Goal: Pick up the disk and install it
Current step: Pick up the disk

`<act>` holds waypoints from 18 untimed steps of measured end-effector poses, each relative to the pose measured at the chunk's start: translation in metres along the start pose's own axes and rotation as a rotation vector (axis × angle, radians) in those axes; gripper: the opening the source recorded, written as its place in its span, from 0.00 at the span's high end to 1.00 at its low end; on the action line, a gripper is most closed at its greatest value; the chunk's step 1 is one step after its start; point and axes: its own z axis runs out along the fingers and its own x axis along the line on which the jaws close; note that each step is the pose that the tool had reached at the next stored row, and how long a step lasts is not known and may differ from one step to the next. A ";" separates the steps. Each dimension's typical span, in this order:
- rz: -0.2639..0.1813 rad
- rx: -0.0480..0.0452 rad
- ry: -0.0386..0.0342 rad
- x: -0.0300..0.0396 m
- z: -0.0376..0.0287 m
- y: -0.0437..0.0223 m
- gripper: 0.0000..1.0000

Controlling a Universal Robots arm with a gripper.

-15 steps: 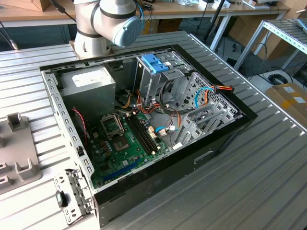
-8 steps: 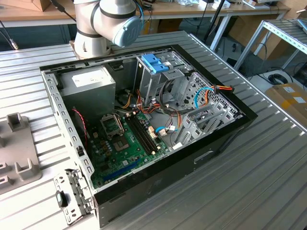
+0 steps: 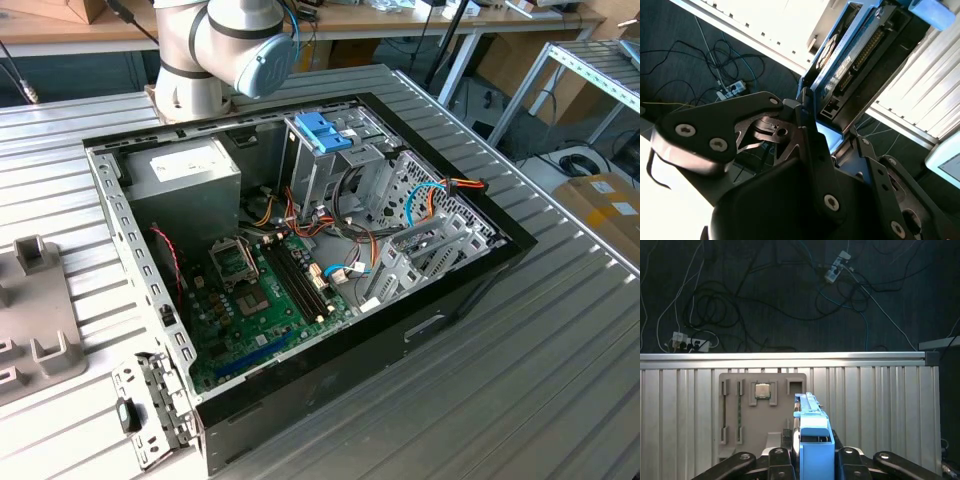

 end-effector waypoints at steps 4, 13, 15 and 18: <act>0.000 0.0000 -0.0001 -0.0003 -0.0050 0.0002 0.63; 0.000 0.0000 -0.0004 -0.0006 -0.0089 0.0004 0.63; 0.000 0.0000 -0.0003 0.0000 -0.0090 0.0005 0.63; 0.000 -0.0001 -0.0003 0.0023 -0.0091 0.0004 0.63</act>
